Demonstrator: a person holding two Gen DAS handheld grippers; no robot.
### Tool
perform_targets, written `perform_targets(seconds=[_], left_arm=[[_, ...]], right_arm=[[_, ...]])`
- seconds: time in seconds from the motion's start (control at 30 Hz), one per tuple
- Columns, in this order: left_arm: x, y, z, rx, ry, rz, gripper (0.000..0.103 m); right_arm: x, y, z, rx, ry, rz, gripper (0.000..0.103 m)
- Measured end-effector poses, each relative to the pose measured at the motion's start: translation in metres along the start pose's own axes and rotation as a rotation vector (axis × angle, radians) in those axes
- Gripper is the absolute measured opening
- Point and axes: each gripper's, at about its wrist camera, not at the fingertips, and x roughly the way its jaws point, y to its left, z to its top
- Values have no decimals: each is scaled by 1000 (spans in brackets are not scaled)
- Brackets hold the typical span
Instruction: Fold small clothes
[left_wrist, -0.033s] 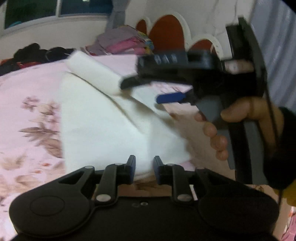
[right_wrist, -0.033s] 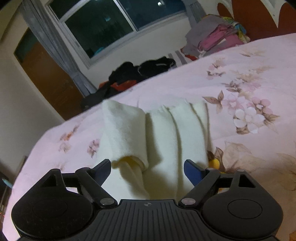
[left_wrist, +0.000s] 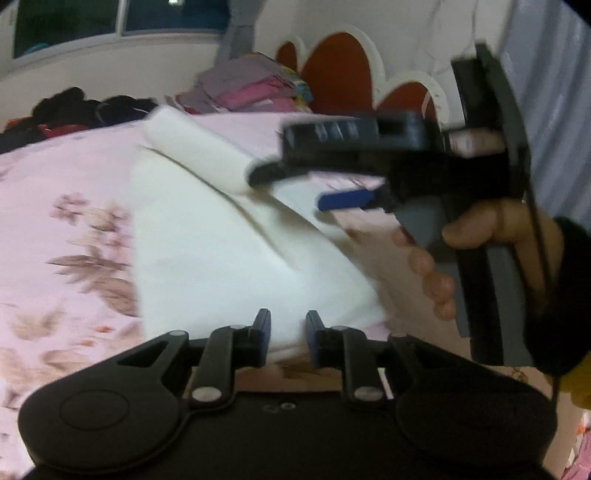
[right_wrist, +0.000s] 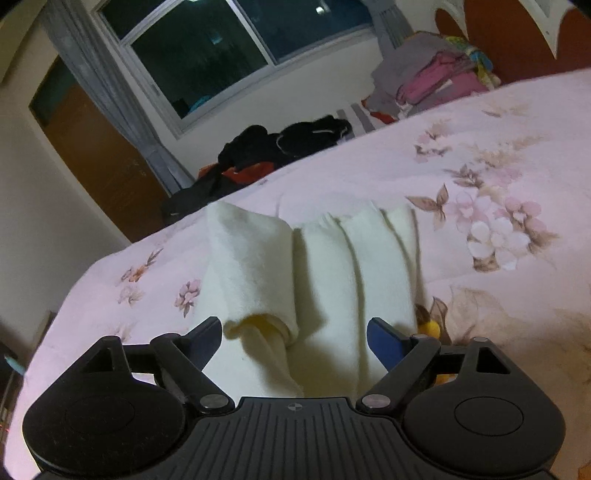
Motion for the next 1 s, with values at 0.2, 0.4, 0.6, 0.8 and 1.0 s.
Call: perform_targets(seconds=[0.2, 0.4, 0.6, 0.8, 1.0], left_arm=[[-1, 46, 17, -106, -35, 71, 20], [5, 65, 34, -168, -71, 108, 20], [7, 71, 50, -189, -93, 112, 20], [24, 66, 61, -187, -99, 90, 20], [37, 60, 57, -177, -77, 81, 25]], right_arm=[[30, 9, -3, -44, 60, -58, 85], [42, 1, 4, 20, 44, -39, 60], [39, -15, 13, 115, 26, -22, 19], [12, -20, 16, 103, -25, -46, 13], [8, -43, 7, 132, -9, -111, 13]])
